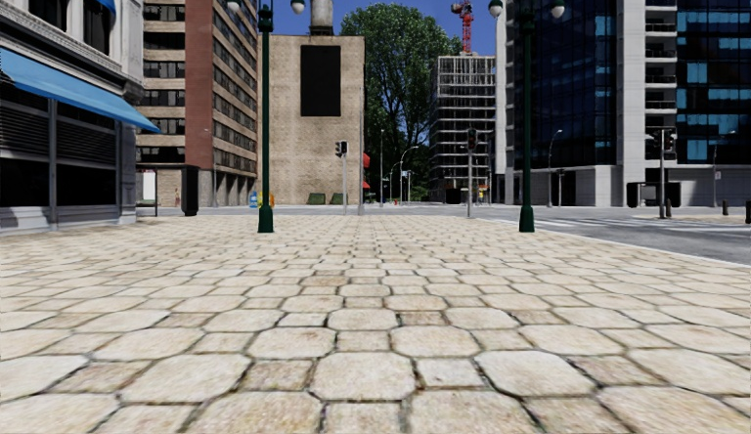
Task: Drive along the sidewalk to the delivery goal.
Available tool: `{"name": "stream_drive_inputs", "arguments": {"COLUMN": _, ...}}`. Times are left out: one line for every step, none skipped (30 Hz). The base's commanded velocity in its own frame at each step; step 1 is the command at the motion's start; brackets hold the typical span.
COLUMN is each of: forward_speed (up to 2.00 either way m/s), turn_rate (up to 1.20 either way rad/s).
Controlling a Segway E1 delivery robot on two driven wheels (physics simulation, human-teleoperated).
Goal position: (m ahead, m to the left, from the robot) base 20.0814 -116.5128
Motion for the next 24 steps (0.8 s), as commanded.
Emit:
{"name": "stream_drive_inputs", "arguments": {"forward_speed": 2.00, "turn_rate": 0.00}}
{"name": "stream_drive_inputs", "arguments": {"forward_speed": 2.00, "turn_rate": 0.00}}
{"name": "stream_drive_inputs", "arguments": {"forward_speed": 2.00, "turn_rate": 0.00}}
{"name": "stream_drive_inputs", "arguments": {"forward_speed": 2.00, "turn_rate": 0.00}}
{"name": "stream_drive_inputs", "arguments": {"forward_speed": 2.00, "turn_rate": 0.00}}
{"name": "stream_drive_inputs", "arguments": {"forward_speed": 2.00, "turn_rate": 0.00}}
{"name": "stream_drive_inputs", "arguments": {"forward_speed": 2.00, "turn_rate": 0.00}}
{"name": "stream_drive_inputs", "arguments": {"forward_speed": 2.00, "turn_rate": 0.00}}
{"name": "stream_drive_inputs", "arguments": {"forward_speed": 2.00, "turn_rate": 0.00}}
{"name": "stream_drive_inputs", "arguments": {"forward_speed": 2.00, "turn_rate": 0.00}}
{"name": "stream_drive_inputs", "arguments": {"forward_speed": 2.00, "turn_rate": 0.00}}
{"name": "stream_drive_inputs", "arguments": {"forward_speed": 2.00, "turn_rate": 0.00}}
{"name": "stream_drive_inputs", "arguments": {"forward_speed": 2.00, "turn_rate": 0.00}}
{"name": "stream_drive_inputs", "arguments": {"forward_speed": 2.00, "turn_rate": 0.00}}
{"name": "stream_drive_inputs", "arguments": {"forward_speed": 2.00, "turn_rate": 0.00}}
{"name": "stream_drive_inputs", "arguments": {"forward_speed": 2.00, "turn_rate": 0.00}}
{"name": "stream_drive_inputs", "arguments": {"forward_speed": 2.00, "turn_rate": 0.00}}
{"name": "stream_drive_inputs", "arguments": {"forward_speed": 2.00, "turn_rate": 0.00}}
{"name": "stream_drive_inputs", "arguments": {"forward_speed": 2.00, "turn_rate": 0.00}}
{"name": "stream_drive_inputs", "arguments": {"forward_speed": 2.00, "turn_rate": 0.00}}
{"name": "stream_drive_inputs", "arguments": {"forward_speed": 2.00, "turn_rate": 0.00}}
{"name": "stream_drive_inputs", "arguments": {"forward_speed": 2.00, "turn_rate": 0.00}}
{"name": "stream_drive_inputs", "arguments": {"forward_speed": 2.00, "turn_rate": 0.00}}
{"name": "stream_drive_inputs", "arguments": {"forward_speed": 2.00, "turn_rate": 0.00}}
